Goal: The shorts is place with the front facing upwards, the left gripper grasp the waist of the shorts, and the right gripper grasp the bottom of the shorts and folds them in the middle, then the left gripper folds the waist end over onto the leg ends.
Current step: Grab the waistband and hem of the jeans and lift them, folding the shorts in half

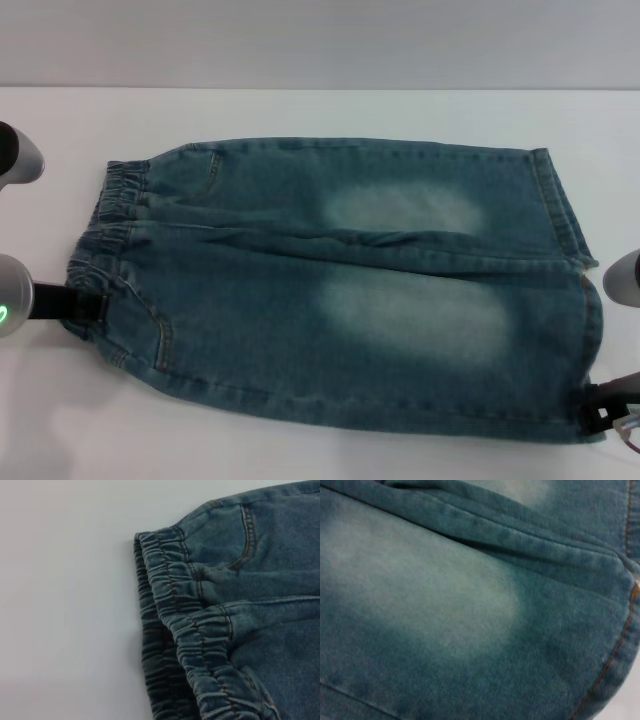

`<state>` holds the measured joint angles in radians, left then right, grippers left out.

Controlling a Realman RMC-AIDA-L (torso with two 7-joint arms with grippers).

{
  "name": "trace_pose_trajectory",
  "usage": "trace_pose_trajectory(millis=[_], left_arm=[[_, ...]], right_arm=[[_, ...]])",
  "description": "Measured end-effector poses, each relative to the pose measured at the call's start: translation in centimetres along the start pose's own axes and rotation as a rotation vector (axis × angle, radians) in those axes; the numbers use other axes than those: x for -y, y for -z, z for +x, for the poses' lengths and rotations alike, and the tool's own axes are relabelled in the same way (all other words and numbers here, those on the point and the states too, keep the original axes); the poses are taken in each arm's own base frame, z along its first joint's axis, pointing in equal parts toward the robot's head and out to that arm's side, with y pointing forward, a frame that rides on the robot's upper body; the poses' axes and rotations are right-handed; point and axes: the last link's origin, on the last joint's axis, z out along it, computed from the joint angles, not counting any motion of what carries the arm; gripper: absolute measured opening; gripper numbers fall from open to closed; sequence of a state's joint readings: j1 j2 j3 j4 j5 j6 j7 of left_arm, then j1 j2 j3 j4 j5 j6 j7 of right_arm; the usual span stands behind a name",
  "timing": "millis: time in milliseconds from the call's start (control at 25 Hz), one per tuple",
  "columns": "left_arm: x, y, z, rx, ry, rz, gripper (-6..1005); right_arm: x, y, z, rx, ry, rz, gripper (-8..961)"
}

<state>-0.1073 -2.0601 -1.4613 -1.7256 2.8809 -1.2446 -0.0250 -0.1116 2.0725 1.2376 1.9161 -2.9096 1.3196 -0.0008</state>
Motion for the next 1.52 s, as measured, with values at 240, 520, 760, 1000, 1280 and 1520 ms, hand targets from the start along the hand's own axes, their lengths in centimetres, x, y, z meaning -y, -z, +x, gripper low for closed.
trace_pose_trajectory(millis=[240,520,760,1000,1280,1520], left_arm=[[0.0,0.0,0.0,-0.003,0.001,0.0,138],[0.1,0.2,0.2,-0.016,0.009,0.002,135],[0.8,0.3,0.5,-0.054,0.033,0.012,134],[1.3,0.9,1.4,-0.136,0.06,0.017,135],[2.1,1.7,3.1,-0.27,0.123,-0.014,134],[2.4,2.5,4.8,-0.395,0.154,-0.03,132]], right_arm=[[-0.1,0.1,-0.2,0.003,0.034,-0.001,46],[-0.4,0.8,-1.3,0.06,0.046,-0.004,-2],[-0.3,2.1,-3.3,0.196,0.06,0.007,-1],[0.4,2.9,-5.4,0.341,0.053,0.029,0],[1.3,3.9,-6.7,0.503,0.028,0.057,-1],[2.4,4.8,-7.7,0.644,0.018,0.097,-1]])
